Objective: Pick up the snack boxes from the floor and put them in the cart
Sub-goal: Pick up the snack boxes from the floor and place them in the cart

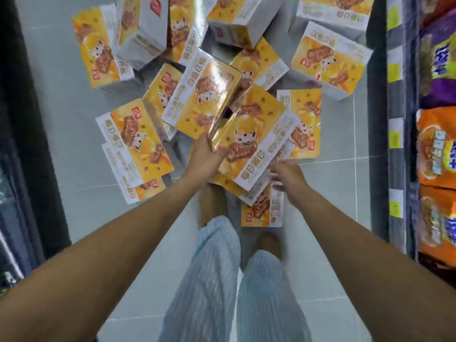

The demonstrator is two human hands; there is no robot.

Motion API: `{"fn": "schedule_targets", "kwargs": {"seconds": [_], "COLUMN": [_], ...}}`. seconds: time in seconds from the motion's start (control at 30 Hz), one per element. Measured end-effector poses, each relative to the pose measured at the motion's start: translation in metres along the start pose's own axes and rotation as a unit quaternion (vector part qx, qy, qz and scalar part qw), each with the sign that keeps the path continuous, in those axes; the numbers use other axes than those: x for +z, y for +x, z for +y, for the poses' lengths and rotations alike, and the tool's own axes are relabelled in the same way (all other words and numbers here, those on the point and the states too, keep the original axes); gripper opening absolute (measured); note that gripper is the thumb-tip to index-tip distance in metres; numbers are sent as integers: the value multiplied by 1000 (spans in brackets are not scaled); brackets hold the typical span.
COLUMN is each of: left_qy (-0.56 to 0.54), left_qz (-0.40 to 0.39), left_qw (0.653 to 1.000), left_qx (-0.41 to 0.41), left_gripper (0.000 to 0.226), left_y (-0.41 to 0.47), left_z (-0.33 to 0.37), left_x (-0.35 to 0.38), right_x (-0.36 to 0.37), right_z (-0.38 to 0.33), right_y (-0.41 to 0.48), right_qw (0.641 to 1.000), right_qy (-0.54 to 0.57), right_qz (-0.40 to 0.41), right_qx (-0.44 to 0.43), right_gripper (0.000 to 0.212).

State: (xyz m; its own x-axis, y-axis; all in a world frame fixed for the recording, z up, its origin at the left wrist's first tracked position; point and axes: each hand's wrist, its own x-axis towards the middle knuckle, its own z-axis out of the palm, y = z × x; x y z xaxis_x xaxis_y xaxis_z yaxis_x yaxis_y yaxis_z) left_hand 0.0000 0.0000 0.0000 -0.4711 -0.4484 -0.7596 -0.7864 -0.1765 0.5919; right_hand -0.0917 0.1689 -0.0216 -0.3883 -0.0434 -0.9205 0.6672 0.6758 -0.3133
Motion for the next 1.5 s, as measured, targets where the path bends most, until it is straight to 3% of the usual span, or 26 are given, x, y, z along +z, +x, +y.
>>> {"fn": "schedule_targets", "kwargs": {"seconds": [0.13, 0.23, 0.3, 0.4, 0.53, 0.7, 0.8, 1.1, 1.13, 1.27, 1.37, 1.43, 1.5], "left_qy": [131, 141, 145, 124, 65, 31, 28, -70, -92, -167, -223, -253, -295], "left_qz": [-20, -60, -88, -139, -163, -143, -107, 12, 26, 72, 128, 158, 185], "left_qw": [991, 987, 984, 982, 982, 985, 990, 995, 992, 979, 962, 950, 932], "left_qx": [7, 58, 45, 3, -73, -89, -93, -77, -79, -92, -89, -89, -103], "left_gripper": [65, 69, 71, 55, 25, 73, 57, 53, 56, 59, 52, 52, 50], "left_y": [49, 76, 88, 95, 89, 48, 8, -139, -160, -233, -300, -338, -379], "left_z": [-22, -34, -38, -36, -25, -19, -10, 13, 14, 8, 0, -5, -11], "left_x": [8, 10, 8, 11, 5, -2, -7, -16, -17, -18, -25, -29, -34], "right_x": [19, 32, 39, 45, 43, 32, 22, -15, -20, -32, -31, -23, -11], "right_z": [18, 33, 41, 53, 41, 17, 3, -9, -10, -7, 3, 0, 3], "right_y": [58, 84, 96, 106, 91, 55, 26, -98, -114, -156, -192, -247, -290], "right_qw": [998, 995, 993, 991, 986, 988, 993, 987, 983, 970, 958, 951, 935], "right_qy": [49, 95, 111, 129, 152, 122, 72, -58, -70, -124, -155, -172, -215], "right_qz": [9, -8, -13, -32, -63, -97, -94, -124, -136, -168, -207, -223, -243], "right_qx": [40, 40, 28, 26, 26, -15, -26, -90, -104, -124, -124, -128, -142], "right_gripper": [77, 127, 141, 143, 121, 74, 62, 46, 51, 104, 112, 97, 63]}}
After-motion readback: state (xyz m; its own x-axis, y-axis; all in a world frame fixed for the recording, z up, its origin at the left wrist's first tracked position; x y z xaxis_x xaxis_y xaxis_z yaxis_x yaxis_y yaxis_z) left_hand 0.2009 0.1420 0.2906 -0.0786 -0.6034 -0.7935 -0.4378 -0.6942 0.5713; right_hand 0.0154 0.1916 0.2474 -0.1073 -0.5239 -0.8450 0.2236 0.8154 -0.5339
